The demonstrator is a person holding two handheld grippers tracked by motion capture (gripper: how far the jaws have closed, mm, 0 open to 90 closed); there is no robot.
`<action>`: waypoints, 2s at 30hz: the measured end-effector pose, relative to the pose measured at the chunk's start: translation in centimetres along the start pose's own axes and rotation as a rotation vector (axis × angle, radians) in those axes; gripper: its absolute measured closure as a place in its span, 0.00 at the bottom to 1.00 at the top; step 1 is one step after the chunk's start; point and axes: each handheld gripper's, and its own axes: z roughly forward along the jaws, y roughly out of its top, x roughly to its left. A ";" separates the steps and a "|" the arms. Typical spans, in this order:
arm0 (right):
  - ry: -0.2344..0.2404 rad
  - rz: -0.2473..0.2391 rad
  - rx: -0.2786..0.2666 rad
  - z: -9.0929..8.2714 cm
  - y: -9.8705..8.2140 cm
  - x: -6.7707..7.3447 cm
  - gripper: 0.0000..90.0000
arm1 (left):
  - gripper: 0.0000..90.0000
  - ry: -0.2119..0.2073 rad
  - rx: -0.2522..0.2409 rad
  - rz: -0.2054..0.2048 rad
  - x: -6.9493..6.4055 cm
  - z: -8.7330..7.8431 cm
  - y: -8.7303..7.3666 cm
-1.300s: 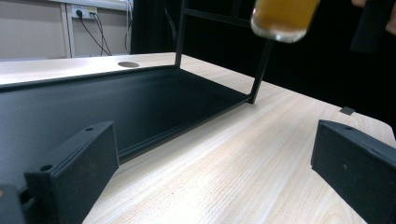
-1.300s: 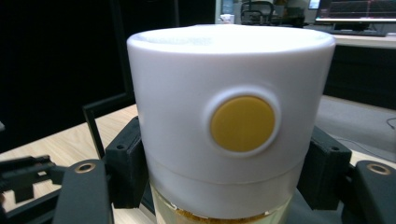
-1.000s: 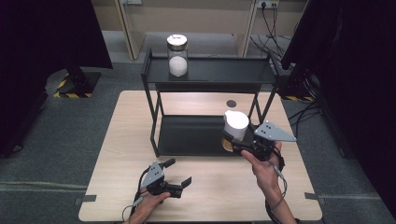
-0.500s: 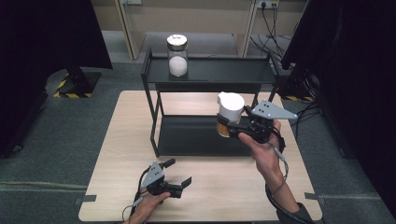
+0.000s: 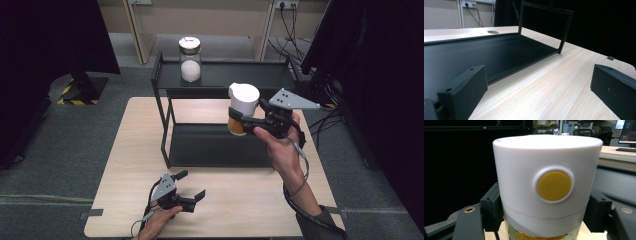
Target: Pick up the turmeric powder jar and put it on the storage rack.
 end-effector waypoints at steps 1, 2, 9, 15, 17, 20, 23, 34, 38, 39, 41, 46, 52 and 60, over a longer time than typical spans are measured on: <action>0.002 0.002 -0.001 0.1 0.5 -0.2 0.34 | 0.00 -0.001 0.000 0.000 0.0 0.0 0.0; 0.002 0.004 -0.001 0.2 0.8 -0.3 0.34 | 0.00 -0.001 0.001 -0.001 0.0 0.0 0.0; -0.005 0.003 -0.003 0.7 3.1 -0.4 0.34 | 0.00 -0.001 0.003 -0.005 0.0 0.0 0.0; -0.023 -0.012 0.001 1.4 5.1 -0.3 0.34 | 0.00 -0.003 0.002 -0.005 0.0 0.0 0.0; -0.029 -0.008 0.004 1.8 5.7 -0.4 0.34 | 0.00 -0.003 0.004 -0.005 0.1 0.0 0.0; -0.041 0.001 0.010 2.5 6.4 -0.7 0.34 | 0.00 -0.005 0.004 -0.004 0.1 0.0 0.0; -0.059 -0.002 0.014 3.2 7.1 -0.8 0.34 | 0.00 -0.006 0.004 -0.007 0.1 0.0 0.0; -0.140 0.009 0.019 6.1 8.3 -1.3 0.34 | 0.00 -0.011 0.006 -0.005 0.1 0.1 -0.1; -0.167 0.015 0.017 7.3 8.4 -1.7 0.34 | 0.00 -0.010 0.006 -0.007 0.1 0.1 0.0; -0.171 0.014 0.012 7.5 8.3 -1.7 0.34 | 0.00 -0.010 0.005 -0.007 0.1 0.1 -0.1; -0.185 0.003 -0.001 7.9 8.2 -1.8 0.34 | 0.00 -0.012 0.006 -0.008 0.1 0.1 -0.1; -0.214 -0.001 0.002 9.1 8.4 -1.9 0.34 | 0.00 -0.013 0.005 -0.009 0.1 0.1 -0.1; -0.235 0.011 0.004 10.3 8.2 -2.0 0.34 | 0.00 -0.015 0.005 -0.011 0.1 0.1 -0.1; -0.247 0.019 0.007 11.2 7.5 -2.3 0.34 | 0.00 -0.016 0.007 -0.017 0.2 0.1 -0.1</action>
